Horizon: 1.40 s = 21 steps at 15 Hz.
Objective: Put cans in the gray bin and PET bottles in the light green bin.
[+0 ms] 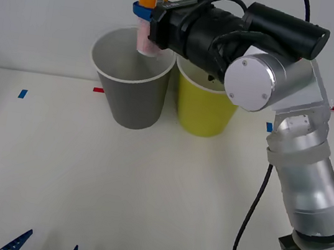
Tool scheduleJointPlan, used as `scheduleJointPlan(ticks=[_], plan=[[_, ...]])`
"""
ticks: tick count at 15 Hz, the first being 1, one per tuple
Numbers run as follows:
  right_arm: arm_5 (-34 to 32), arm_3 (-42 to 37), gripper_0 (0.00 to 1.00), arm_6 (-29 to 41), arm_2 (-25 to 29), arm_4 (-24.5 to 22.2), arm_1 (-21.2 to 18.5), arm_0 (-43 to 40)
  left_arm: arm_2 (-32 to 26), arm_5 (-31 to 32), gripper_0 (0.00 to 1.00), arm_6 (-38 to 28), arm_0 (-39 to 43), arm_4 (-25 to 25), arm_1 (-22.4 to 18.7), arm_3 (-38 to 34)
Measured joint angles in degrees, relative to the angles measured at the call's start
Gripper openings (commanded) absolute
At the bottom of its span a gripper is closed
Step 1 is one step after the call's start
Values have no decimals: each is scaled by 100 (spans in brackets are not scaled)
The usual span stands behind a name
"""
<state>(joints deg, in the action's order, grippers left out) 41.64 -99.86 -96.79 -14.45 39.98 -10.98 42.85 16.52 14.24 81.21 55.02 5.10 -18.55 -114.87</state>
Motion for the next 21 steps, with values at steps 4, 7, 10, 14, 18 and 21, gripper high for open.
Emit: scheduleJointPlan(ticks=[4, 7, 10, 14, 18, 21], plan=[[-1343, 1065, 0, -22, -621, 66, -9, 338, 0, 0, 100, 0, 0, 0, 0, 0], [-1800, 1543, 0, -61, -905, 72, 37, 574, 0, 0, 100, 0, 0, 0, 0, 0], [-2419, 2026, 0, -129, -1103, 66, 145, 749, 0, 0, 100, 0, 0, 0, 0, 0], [-2467, 2118, 0, -252, -1121, 27, 96, 819, 0, 0, 100, 0, 0, 0, 0, 0], [-2468, 2120, 0, -305, -1122, -18, 116, 829, 0, 0, 100, 0, 0, 0, 0, 0], [-2468, 2120, 0, -334, -1122, -96, 151, 835, 0, 0, 100, 0, 0, 0, 0, 0]])
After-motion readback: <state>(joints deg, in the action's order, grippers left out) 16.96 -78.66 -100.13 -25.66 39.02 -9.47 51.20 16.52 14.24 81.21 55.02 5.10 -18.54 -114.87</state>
